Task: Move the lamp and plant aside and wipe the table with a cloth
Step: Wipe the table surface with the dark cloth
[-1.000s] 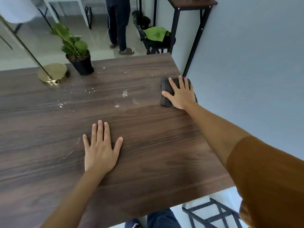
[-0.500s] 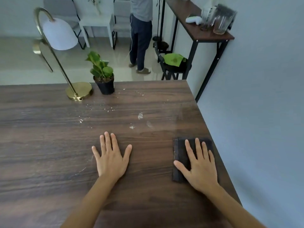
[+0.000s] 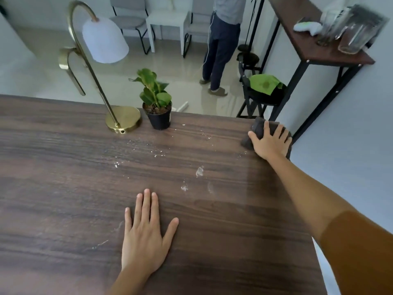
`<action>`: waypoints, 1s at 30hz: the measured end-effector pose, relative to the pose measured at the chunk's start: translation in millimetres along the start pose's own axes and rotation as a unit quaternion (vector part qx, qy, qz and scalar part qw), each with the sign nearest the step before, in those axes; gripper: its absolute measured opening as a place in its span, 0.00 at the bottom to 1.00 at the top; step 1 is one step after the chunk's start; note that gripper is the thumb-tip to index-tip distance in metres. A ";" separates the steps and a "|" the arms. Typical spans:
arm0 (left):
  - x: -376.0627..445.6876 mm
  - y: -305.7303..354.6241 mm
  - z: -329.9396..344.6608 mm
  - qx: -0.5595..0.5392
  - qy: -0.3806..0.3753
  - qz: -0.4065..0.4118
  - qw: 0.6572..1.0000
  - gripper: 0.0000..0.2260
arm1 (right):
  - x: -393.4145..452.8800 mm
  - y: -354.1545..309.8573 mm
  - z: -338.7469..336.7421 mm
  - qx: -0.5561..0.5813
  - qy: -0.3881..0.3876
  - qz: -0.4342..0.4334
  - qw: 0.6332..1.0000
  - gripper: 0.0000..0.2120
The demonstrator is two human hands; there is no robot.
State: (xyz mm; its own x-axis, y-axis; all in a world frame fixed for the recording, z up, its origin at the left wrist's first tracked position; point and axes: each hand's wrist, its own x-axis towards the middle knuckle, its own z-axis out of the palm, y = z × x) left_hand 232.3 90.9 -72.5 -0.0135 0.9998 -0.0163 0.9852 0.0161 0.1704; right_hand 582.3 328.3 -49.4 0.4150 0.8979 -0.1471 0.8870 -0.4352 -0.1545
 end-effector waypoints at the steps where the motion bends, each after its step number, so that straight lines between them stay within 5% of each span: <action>1: 5.0 2.8 -0.9 0.002 0.000 0.001 1.000 0.37 | 20.6 -9.9 -4.4 -0.002 -0.002 -0.001 1.000 0.40; 8: 20.3 -16.7 -2.6 0.042 -0.005 -0.042 0.998 0.37 | 49.2 -89.8 17.4 -0.035 -0.042 -0.167 0.984 0.34; 12: 7.4 -23.5 1.6 0.042 -0.015 -0.061 0.997 0.38 | -32.9 -87.0 43.5 -0.049 -0.057 -0.282 0.956 0.33; 16: -2.3 -19.1 1.2 0.039 -0.018 -0.056 0.997 0.38 | -147.6 -15.1 45.0 -0.032 -0.043 -0.370 0.928 0.34; 21: 11.3 -6.4 -1.9 0.031 -0.004 -0.033 0.999 0.37 | -134.7 43.8 20.3 -0.080 -0.002 -0.278 0.957 0.39; 30: 19.4 5.5 1.5 0.019 -0.017 -0.011 1.000 0.36 | 30.9 -73.3 12.3 -0.045 -0.026 -0.071 0.996 0.37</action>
State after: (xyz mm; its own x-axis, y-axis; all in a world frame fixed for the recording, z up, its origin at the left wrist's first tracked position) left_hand 237.7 110.4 -73.4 -0.0309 0.9981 -0.0528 0.9906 0.0376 0.1313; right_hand 527.6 387.1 -54.7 0.2744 0.9447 -0.1798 0.9518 -0.2935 -0.0895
